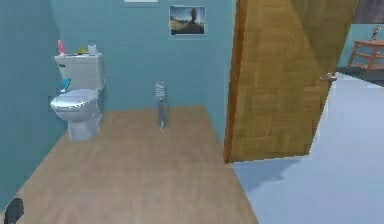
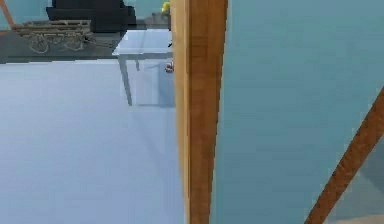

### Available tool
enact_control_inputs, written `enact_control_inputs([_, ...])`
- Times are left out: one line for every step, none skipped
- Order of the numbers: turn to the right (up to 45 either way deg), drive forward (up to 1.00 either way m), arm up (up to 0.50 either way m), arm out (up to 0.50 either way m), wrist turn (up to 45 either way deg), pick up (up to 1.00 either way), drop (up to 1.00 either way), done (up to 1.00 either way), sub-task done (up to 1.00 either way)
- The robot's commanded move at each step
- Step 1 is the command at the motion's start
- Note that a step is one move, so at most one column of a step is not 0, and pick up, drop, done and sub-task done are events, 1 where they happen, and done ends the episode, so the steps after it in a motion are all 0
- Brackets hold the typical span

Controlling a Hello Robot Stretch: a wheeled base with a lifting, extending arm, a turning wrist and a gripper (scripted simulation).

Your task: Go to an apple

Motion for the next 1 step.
enact_control_inputs([33.0, 0.00, 0.00, 0.00, 0.0, 0.00, 0.00, 0.00, 0.00])
